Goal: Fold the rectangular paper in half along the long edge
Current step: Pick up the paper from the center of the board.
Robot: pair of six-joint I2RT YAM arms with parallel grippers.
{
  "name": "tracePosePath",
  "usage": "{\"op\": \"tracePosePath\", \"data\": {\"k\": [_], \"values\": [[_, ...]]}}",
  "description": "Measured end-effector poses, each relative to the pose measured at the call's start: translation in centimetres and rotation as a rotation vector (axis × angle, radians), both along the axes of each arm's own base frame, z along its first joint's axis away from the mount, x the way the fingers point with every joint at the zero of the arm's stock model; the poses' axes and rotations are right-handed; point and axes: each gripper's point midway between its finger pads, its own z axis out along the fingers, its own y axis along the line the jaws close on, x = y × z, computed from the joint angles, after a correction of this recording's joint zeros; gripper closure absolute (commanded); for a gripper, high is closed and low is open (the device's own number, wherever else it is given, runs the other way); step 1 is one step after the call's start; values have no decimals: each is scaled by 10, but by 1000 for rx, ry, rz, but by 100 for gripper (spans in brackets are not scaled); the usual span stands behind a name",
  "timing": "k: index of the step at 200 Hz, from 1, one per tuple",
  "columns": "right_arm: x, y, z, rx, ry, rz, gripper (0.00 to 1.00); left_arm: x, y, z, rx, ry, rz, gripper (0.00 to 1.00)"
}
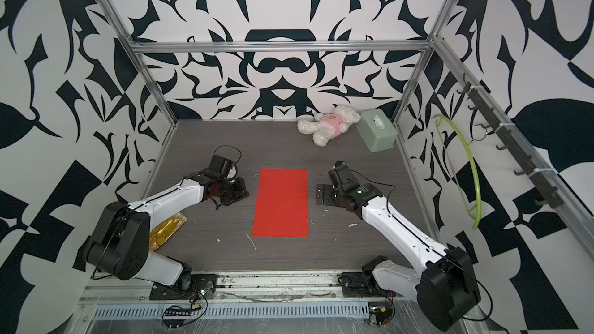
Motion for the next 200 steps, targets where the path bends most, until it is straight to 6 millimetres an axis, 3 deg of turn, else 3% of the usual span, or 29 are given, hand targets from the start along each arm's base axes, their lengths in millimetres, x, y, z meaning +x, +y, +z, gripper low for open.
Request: {"op": "tracePosePath", "data": {"k": [45, 75, 107, 153, 200], "values": [[-10, 30, -19, 126, 134, 70, 1, -16, -9, -3, -65, 64, -27, 100], [-11, 39, -32, 165, 181, 90, 1, -16, -11, -6, -70, 75, -35, 100], [-12, 39, -60, 176, 244, 88, 1, -19, -10, -23, -49, 119, -43, 100], [3, 35, -79, 210, 272, 57, 1, -20, -11, -30, -34, 127, -67, 100], [20, 47, -77, 253, 235, 82, 1, -11, -15, -28, -3, 67, -123, 100]]}}
